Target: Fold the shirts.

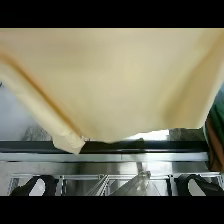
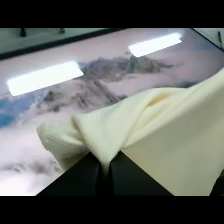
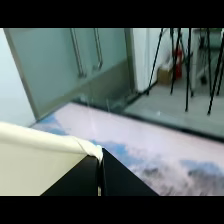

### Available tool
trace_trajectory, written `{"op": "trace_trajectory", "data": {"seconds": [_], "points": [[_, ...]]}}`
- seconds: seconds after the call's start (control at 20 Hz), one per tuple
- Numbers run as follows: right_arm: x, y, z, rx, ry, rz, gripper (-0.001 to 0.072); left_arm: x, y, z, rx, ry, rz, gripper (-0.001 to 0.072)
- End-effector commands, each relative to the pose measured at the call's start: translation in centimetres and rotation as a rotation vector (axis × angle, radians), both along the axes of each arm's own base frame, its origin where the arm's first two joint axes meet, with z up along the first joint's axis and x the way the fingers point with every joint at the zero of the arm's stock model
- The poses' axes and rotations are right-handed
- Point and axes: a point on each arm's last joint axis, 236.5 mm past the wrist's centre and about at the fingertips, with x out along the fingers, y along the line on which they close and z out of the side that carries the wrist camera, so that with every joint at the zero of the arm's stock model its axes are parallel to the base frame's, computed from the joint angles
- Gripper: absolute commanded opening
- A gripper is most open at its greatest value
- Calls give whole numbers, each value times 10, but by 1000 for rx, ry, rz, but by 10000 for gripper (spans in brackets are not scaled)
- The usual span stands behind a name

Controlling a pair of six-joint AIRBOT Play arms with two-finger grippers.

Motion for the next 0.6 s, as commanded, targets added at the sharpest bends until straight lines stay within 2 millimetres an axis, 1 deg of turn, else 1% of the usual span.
{"op": "trace_trajectory", "data": {"seconds": [0.0, 0.05, 0.1, 0.2, 0.25, 0.3, 0.35, 0.4, 0.45, 0.5, 0.55], "points": [[76, -9, -78, 37, 229, 52, 17, 50, 8, -83, -66, 239, -80, 19], [97, -7, -106, 46, 293, 73, 17, 67, 8, -114, -85, 310, -111, 19], [120, -3, -138, 56, 362, 93, 17, 84, 10, -145, -105, 376, -131, 19], [160, 8, -205, 83, 488, 107, 18, 115, 14, -201, -143, 485, -148, 18], [178, 12, -235, 92, 534, 97, 18, 132, 20, -230, -169, 536, -132, 19], [199, 13, -267, 109, 576, 60, 18, 147, 26, -254, -191, 576, -110, 22], [217, 9, -294, 125, 607, 14, 44, 164, 33, -275, -207, 605, -87, 186], [229, 5, -312, 152, 630, -19, 281, 179, 42, -289, -219, 620, -69, 416], [237, -1, -323, 183, 647, -42, 502, 194, 52, -298, -229, 627, -50, 715], [240, -10, -328, 199, 657, -54, 509, 207, 67, -301, -252, 639, -17, 705], [238, -21, -326, 206, 663, -57, 507, 216, 79, -299, -268, 645, 8, 705]]}}
